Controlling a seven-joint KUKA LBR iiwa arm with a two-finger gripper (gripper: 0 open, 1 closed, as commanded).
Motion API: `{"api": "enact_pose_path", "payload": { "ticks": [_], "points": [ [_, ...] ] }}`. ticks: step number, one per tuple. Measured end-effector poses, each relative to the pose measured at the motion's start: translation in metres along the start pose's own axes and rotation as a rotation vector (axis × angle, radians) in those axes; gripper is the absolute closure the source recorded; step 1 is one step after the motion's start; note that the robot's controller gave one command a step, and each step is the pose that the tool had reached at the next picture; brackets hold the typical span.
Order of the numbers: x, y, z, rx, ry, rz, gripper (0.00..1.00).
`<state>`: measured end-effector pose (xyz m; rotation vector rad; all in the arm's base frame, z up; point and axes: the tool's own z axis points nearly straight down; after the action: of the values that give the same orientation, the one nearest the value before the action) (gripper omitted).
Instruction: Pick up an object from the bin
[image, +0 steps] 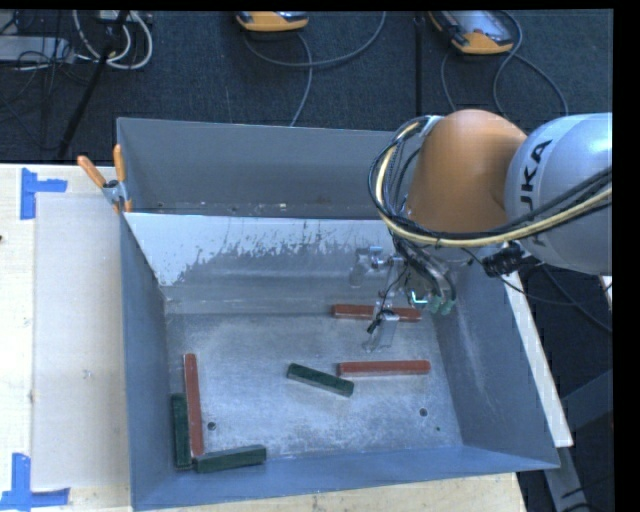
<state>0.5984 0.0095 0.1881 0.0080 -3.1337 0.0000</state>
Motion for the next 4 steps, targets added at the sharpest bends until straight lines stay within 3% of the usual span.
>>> {"api": "enact_pose_path", "payload": {
  "ticks": [1,2,3,4],
  "points": [
    [0.001,-0.08,0.12,-0.001,-0.005,0.016,0.0],
    [0.031,-0.016,0.118,-0.003,-0.006,-0.032,0.0],
    [0.031,-0.019,0.118,0.0,-0.008,-0.028,1.0],
    [0.012,-0.016,-0.003,-0.001,-0.018,0.071,1.0]
  ]
}}
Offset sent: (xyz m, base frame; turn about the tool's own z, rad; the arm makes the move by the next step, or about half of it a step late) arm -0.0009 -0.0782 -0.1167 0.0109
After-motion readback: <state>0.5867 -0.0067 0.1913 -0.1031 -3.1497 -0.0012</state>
